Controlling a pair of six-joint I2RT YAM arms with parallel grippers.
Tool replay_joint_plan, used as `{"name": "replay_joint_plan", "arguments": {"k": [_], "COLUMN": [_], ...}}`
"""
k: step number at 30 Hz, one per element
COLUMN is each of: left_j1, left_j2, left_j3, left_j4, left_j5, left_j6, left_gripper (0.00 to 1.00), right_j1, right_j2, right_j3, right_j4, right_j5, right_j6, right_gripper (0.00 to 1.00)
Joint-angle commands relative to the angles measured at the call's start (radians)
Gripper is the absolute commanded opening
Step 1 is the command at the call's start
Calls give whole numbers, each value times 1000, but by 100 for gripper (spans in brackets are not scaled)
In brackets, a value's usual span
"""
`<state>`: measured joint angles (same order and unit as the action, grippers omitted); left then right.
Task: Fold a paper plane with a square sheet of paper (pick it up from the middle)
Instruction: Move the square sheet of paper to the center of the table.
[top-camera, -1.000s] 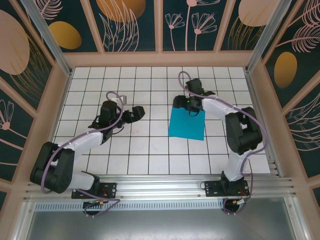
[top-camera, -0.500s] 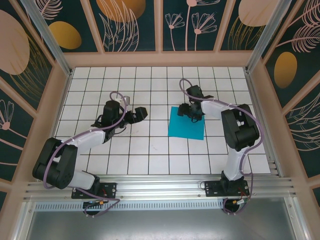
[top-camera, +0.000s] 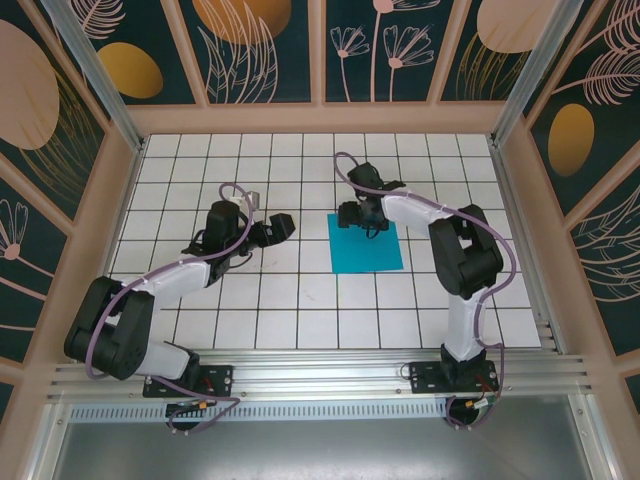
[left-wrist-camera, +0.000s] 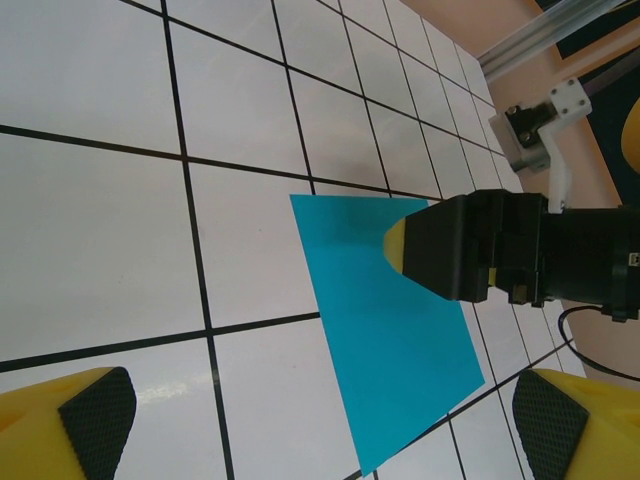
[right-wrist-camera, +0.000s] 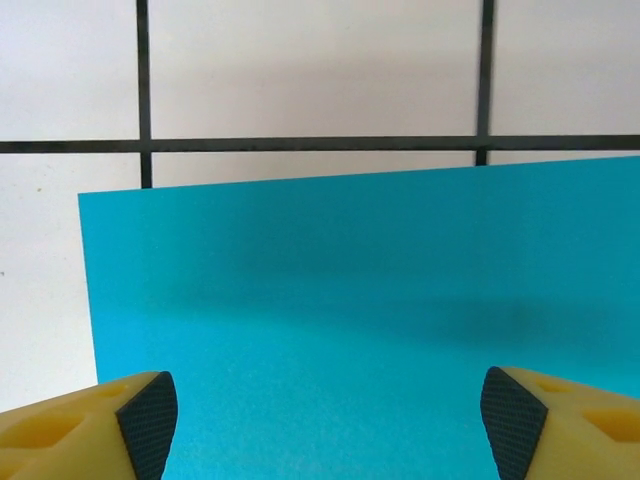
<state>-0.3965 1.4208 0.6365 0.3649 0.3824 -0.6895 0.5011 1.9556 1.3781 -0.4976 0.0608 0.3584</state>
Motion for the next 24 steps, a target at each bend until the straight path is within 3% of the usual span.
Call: {"name": "replay_joint_plan", "arguments": {"k": [1, 8, 17, 24], "left_j1": [-32, -105, -108, -108], "left_j2": [34, 93, 127, 130], "left_j3": [46, 74, 107, 102], "left_j4": [-11, -4, -32, -30], "left_j5": [-11, -62, -64, -65], "left_j6": [-1, -23, 3, -2], "left_gripper": [98, 99, 99, 99], "right_j1": [-4, 4, 5, 8], "right_j2": [-30, 8, 55, 105], "right_j3": [38, 44, 67, 48], "right_j4": [-145, -185, -194, -187], "right_j5": [62, 20, -14, -30], "right_j6": [-29, -27, -57, -65], "right_gripper": [85, 91, 99, 99]}}
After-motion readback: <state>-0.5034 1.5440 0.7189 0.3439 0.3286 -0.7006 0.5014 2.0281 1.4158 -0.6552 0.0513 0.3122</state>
